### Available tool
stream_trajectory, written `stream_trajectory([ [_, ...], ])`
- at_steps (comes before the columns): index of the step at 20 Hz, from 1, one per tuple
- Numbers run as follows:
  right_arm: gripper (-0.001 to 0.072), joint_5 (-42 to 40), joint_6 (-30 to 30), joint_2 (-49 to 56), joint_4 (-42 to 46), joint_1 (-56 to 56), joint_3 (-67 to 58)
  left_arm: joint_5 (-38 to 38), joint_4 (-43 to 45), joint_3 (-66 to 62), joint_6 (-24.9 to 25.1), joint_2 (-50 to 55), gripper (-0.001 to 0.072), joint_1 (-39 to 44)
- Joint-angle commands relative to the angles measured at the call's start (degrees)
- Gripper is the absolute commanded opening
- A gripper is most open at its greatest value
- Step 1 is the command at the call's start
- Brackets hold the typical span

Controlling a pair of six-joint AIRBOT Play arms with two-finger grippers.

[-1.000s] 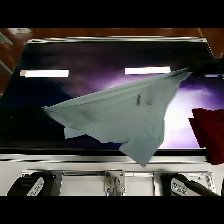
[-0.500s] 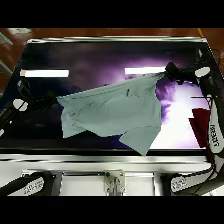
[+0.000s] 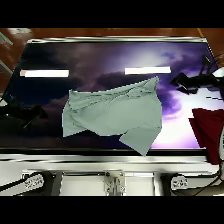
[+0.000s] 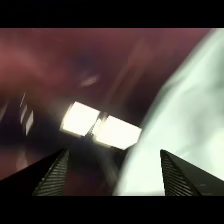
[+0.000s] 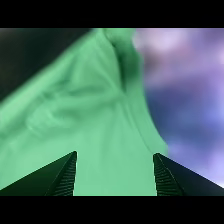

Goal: Fold the shirts.

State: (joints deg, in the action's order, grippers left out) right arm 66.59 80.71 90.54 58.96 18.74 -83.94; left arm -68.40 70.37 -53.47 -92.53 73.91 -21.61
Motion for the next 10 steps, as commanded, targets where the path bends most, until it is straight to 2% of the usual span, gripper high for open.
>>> stream_trajectory([
  [1, 0.0598, 22.3, -2.1, -2.5, 5.7, 7.3, 1.6, -12.6, -3.6, 5.7, 8.9, 0.2, 0.0704, -6.0],
  [5, 0.0598, 25.4, -2.1, -2.8, 3.1, 8.8, 4.1, -4.5, -15.5, 15.9, 16.7, 0.2, 0.0704, -5.8],
  [8, 0.0598, 23.2, -2.1, -2.8, -2.0, 8.5, 4.1, 0.1, -16.4, 17.4, 17.2, 0.3, 0.0699, -5.5],
  [10, 0.0598, 21.7, -1.9, -2.8, -2.4, 8.5, 4.1, 1.7, -16.5, 17.8, 17.4, 0.8, 0.0699, -4.5],
])
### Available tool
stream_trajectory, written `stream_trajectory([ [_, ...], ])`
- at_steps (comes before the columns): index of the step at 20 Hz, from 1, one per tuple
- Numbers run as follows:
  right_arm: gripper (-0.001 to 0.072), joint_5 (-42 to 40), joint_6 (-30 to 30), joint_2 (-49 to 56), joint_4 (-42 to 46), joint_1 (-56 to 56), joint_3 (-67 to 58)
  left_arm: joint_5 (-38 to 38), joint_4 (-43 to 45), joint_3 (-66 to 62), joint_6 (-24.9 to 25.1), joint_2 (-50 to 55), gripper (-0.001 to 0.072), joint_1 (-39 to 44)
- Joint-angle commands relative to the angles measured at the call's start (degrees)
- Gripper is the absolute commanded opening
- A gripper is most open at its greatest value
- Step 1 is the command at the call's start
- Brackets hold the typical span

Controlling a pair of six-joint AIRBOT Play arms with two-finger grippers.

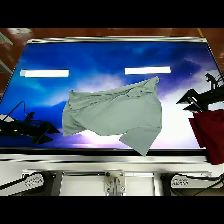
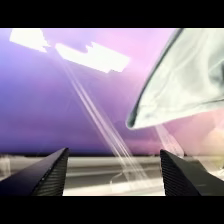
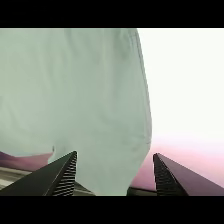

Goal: Fold the shirts.

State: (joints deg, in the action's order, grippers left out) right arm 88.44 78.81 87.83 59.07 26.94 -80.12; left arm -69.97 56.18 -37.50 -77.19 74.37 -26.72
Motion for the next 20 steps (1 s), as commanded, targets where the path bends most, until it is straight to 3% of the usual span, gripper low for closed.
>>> stream_trajectory([
  [1, 0.0599, -0.4, 0.0, -0.1, -2.4, 0.3, 0.3, 4.1, -2.3, 1.9, 2.0, 0.8, 0.0698, 1.4],
  [12, 0.0598, -0.3, 0.1, -0.1, -0.1, 0.3, 0.3, 15.4, -10.0, 1.9, 1.5, 6.7, 0.0665, 11.6],
  [14, 0.0599, 0.0, 0.4, -0.1, 1.8, 0.3, 0.5, 16.0, -12.3, 1.9, 1.5, 8.4, 0.0485, 14.0],
  [15, 0.0599, 0.0, 1.0, -0.1, 3.4, 0.3, 1.3, 16.0, -12.4, 1.8, 1.5, 9.0, 0.0348, 15.0],
  [16, 0.0649, 0.0, 1.5, -0.1, 4.7, 0.3, 2.7, 16.0, -12.3, 1.9, 1.5, 9.5, 0.0233, 15.7],
  [18, 0.0662, 0.0, 1.0, -0.1, 4.9, 0.3, 7.4, 14.4, -12.3, 1.8, 1.8, 9.2, 0.0033, 16.0],
  [20, 0.0662, -1.9, -0.8, -0.1, 5.2, -0.7, 13.0, 12.9, -12.1, 1.7, 2.6, 8.0, 0.0032, 15.5],
])
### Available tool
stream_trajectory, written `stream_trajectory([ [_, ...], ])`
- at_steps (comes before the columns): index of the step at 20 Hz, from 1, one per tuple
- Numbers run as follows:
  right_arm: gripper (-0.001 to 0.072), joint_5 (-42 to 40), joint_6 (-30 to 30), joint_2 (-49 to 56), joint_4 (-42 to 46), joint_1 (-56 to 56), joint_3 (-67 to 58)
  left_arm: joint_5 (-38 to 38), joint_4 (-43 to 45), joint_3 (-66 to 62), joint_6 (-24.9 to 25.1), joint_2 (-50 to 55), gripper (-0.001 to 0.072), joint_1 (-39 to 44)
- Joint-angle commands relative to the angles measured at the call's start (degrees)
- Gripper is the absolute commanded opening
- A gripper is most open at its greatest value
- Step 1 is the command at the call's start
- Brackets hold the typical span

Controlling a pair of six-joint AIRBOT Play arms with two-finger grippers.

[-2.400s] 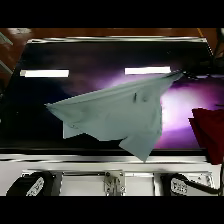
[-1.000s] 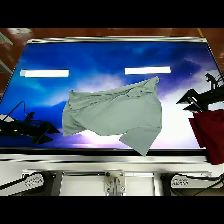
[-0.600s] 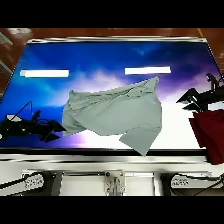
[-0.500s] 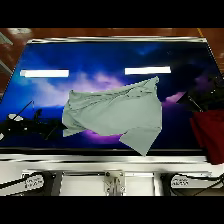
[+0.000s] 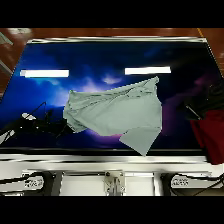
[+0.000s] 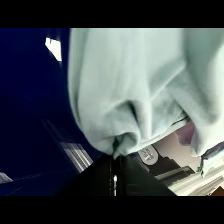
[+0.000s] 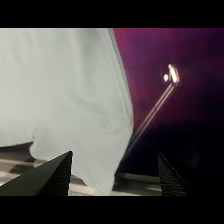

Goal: Fold the shirts.

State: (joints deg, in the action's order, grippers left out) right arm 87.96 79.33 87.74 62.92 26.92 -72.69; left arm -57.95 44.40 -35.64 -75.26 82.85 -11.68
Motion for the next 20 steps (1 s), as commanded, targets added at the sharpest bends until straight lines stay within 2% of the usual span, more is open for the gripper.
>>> stream_trajectory([
  [1, 0.0658, -3.1, -2.1, 0.0, 1.5, -1.7, 8.2, 0.8, -0.3, -0.2, 0.7, -1.6, 0.0032, 0.1],
  [5, 0.063, -13.2, -3.8, 0.4, -0.8, -7.4, 15.7, -0.4, -0.2, -0.4, 3.7, -7.9, 0.0032, -0.3],
  [11, 0.0626, -18.4, -3.5, 6.6, -4.7, -10.8, 16.3, -0.8, 0.4, -1.0, 5.6, -13.9, 0.0032, -0.5],
  [12, 0.051, -19.4, -3.5, 6.8, -5.5, -11.5, 16.3, -0.5, 0.7, -1.4, 5.6, -14.0, 0.0032, -0.6],
  [13, 0.0283, -19.7, -3.5, 6.8, -6.5, -12.3, 16.2, -0.1, 1.9, -2.4, 5.6, -14.0, 0.0031, -0.6],
  [14, 0.009, -19.1, -3.7, 6.8, -8.4, -12.9, 15.9, -0.2, 3.7, -4.1, 5.6, -14.0, 0.0031, -0.6],
  [15, 0.0067, -18.1, -5.3, 6.6, -10.4, -13.4, 15.1, -1.4, 5.2, -6.6, 5.1, -14.0, 0.0031, -0.6],
  [17, 0.0066, -14.9, -8.2, 3.9, -13.5, -13.9, 11.7, -6.4, 7.6, -14.4, 4.5, -15.0, 0.003, -0.5],
  [19, 0.0066, -13.5, -10.1, -2.4, -13.6, -13.9, 5.4, -9.0, 10.0, -24.7, 3.4, -18.2, 0.0029, -0.5],
  [20, 0.0066, -13.2, -13.2, -6.7, -13.7, -13.9, 0.9, -8.8, 10.8, -30.3, 2.4, -20.5, 0.003, -0.5],
])
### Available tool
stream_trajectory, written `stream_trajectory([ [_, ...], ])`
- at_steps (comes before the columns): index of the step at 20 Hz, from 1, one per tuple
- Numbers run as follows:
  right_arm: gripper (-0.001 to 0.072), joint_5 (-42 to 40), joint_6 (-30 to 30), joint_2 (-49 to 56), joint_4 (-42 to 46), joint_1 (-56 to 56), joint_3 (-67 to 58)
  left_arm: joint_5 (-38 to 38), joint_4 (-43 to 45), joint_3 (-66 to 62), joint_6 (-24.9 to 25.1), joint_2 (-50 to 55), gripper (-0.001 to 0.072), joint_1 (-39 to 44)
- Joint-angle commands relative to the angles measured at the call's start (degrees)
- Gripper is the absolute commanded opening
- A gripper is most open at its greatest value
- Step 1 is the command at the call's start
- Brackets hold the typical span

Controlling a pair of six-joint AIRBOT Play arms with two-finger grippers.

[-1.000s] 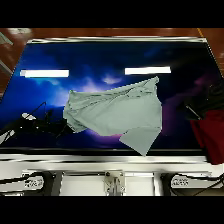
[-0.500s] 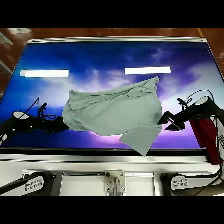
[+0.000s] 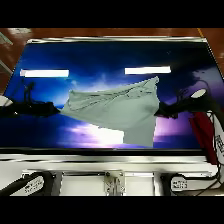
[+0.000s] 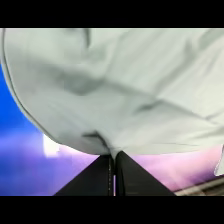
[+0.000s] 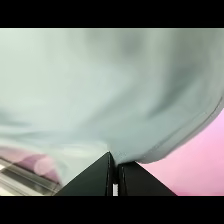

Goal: Fold the shirts.

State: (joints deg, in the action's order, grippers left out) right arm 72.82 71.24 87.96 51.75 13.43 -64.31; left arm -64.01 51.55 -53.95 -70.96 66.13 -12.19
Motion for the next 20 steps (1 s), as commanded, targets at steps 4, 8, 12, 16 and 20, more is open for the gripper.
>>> stream_trajectory([
  [4, 0.0067, -5.8, -8.3, -24.3, 0.8, -0.2, -28.7, 4.9, 3.7, -38.1, -2.4, -14.3, 0.003, 0.0],
  [8, 0.0067, -21.7, -8.6, -39.4, 6.0, -0.2, -40.9, 12.5, 4.8, -52.7, -2.4, -24.3, 0.003, 0.0],
  [12, 0.0067, -22.9, -3.8, -49.9, 14.4, -0.2, -42.6, 10.3, 14.8, -54.0, -7.4, -33.2, 0.003, 0.0],
  [16, 0.0067, -14.9, 1.1, -55.2, 20.3, -0.2, -42.6, -2.3, 19.9, -54.0, -10.8, -37.2, 0.003, 0.0],
  [20, 0.0067, -4.9, 1.2, -54.9, 22.4, -0.2, -42.6, -9.4, 19.9, -52.6, -10.8, -37.2, 0.0031, 0.0],
])
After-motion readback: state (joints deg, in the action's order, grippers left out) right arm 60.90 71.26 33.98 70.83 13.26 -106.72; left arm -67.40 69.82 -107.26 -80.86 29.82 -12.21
